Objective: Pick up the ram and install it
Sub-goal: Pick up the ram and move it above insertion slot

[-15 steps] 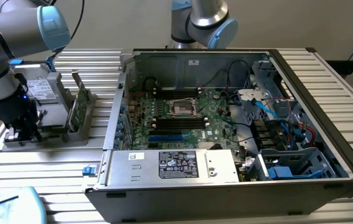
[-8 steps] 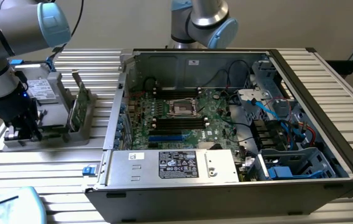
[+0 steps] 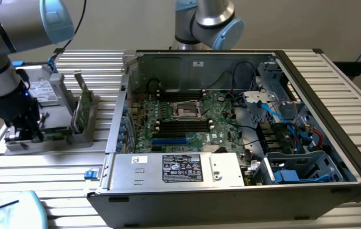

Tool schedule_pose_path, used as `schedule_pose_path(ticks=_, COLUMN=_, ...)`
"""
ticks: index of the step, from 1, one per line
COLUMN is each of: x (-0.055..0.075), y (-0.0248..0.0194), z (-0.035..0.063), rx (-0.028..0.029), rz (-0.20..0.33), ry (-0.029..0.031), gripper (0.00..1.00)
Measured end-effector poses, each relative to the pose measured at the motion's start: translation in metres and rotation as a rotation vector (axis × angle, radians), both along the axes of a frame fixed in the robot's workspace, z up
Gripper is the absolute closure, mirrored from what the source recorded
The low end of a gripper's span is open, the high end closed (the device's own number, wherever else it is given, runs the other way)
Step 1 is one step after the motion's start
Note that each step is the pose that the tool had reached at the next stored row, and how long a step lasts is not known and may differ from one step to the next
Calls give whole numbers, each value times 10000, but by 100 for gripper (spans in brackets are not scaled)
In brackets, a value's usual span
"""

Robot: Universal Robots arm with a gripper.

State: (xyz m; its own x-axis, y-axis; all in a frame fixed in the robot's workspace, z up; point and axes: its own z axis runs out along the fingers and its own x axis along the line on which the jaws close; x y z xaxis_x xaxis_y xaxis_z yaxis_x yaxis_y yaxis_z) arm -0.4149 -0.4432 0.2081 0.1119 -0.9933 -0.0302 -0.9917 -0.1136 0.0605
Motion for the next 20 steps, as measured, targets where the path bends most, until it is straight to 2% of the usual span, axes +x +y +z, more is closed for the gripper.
schedule_pose_path(ticks=12, x=62, y=1, z=84, rx=15, rz=-6, ry=2, gripper=85)
schedule_pose_path(ticks=20, x=72, y=0, z=236, rx=15, rz=-17, ry=3, gripper=85)
